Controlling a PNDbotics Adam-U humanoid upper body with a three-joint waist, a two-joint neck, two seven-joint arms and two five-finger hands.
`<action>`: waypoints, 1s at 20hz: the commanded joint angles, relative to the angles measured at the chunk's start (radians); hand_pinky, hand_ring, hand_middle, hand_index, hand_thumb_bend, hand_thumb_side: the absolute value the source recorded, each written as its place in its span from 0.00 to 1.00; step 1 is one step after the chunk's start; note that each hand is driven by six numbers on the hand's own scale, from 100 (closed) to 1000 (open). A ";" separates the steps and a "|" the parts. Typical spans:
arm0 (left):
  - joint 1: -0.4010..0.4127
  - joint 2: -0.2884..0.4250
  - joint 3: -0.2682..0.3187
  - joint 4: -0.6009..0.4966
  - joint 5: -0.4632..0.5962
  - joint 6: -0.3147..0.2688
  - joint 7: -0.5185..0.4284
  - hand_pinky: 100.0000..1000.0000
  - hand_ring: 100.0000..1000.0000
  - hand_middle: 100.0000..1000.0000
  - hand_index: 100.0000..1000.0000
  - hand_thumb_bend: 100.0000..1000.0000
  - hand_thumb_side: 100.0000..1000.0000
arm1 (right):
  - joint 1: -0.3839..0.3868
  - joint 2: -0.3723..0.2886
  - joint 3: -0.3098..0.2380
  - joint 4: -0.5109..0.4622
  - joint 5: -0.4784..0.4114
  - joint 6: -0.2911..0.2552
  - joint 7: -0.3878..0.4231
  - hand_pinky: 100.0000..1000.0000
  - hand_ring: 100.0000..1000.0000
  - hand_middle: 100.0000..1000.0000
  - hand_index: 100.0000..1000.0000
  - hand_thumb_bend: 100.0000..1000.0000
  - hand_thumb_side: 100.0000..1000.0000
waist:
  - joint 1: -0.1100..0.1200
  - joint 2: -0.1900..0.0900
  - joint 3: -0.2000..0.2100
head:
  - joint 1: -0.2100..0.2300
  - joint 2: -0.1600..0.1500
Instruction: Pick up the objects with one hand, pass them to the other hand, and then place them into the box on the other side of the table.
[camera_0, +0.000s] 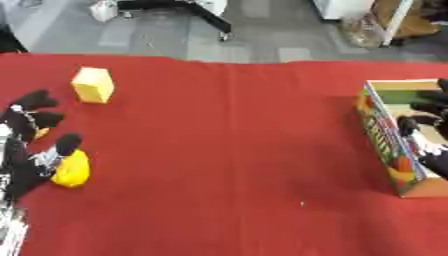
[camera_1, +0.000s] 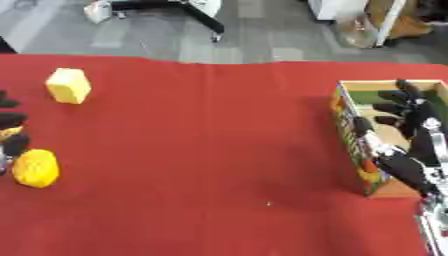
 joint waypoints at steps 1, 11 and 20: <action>-0.017 0.103 0.002 -0.028 -0.007 0.009 -0.023 0.71 0.63 0.68 0.83 0.82 0.53 | -0.003 -0.016 -0.009 -0.018 0.004 0.003 0.000 0.70 0.75 0.76 0.95 0.33 0.25 | -0.003 -0.023 -0.001 | 0.005 0.008; -0.068 0.691 -0.053 0.016 0.006 0.066 -0.337 0.76 0.68 0.69 0.81 0.66 0.35 | 0.013 -0.022 -0.011 -0.009 0.006 0.009 -0.010 0.70 0.74 0.75 0.95 0.33 0.26 | 0.010 -0.043 -0.012 | 0.020 0.024; -0.242 0.797 -0.203 0.171 -0.118 0.074 -0.722 0.76 0.70 0.69 0.78 0.59 0.20 | 0.022 -0.019 -0.003 -0.004 -0.004 0.004 0.008 0.71 0.75 0.76 0.96 0.30 0.27 | 0.013 -0.056 -0.035 | 0.041 0.037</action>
